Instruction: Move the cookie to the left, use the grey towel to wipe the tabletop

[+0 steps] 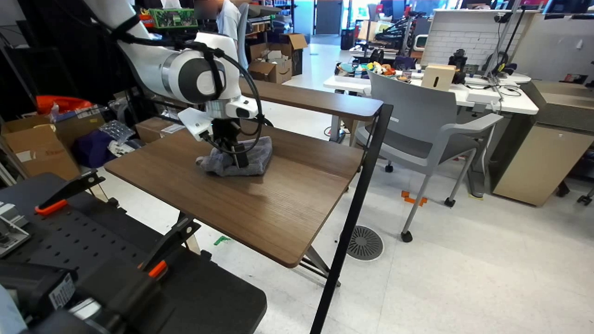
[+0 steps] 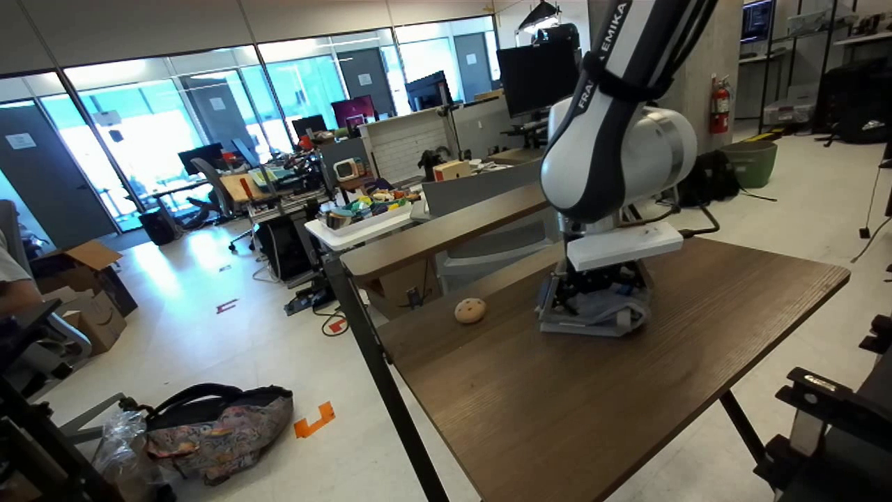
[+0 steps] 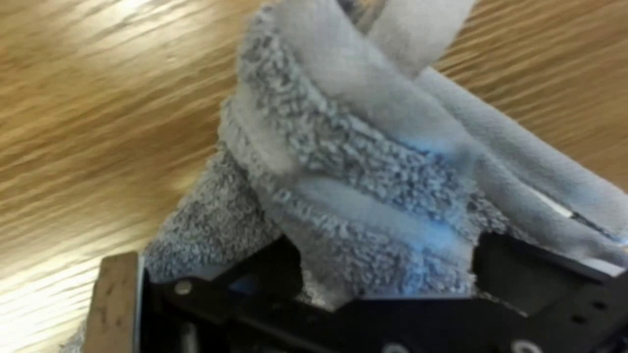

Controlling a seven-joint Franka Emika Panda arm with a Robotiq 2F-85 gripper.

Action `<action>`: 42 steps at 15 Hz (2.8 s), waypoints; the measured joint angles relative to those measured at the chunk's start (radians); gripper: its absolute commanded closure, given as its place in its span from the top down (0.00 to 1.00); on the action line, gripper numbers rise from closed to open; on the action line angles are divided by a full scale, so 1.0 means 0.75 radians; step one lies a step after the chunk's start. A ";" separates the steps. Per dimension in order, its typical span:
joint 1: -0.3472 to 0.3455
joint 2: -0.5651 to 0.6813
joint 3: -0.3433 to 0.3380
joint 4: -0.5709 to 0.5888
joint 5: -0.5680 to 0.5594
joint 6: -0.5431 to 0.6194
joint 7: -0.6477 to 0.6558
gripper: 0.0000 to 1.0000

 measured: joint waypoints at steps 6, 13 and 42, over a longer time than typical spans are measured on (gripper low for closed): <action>-0.166 -0.014 0.014 -0.004 0.044 -0.095 -0.065 1.00; -0.159 -0.007 -0.005 0.035 0.044 -0.097 -0.005 1.00; -0.304 -0.193 -0.124 -0.476 -0.201 0.280 -0.567 1.00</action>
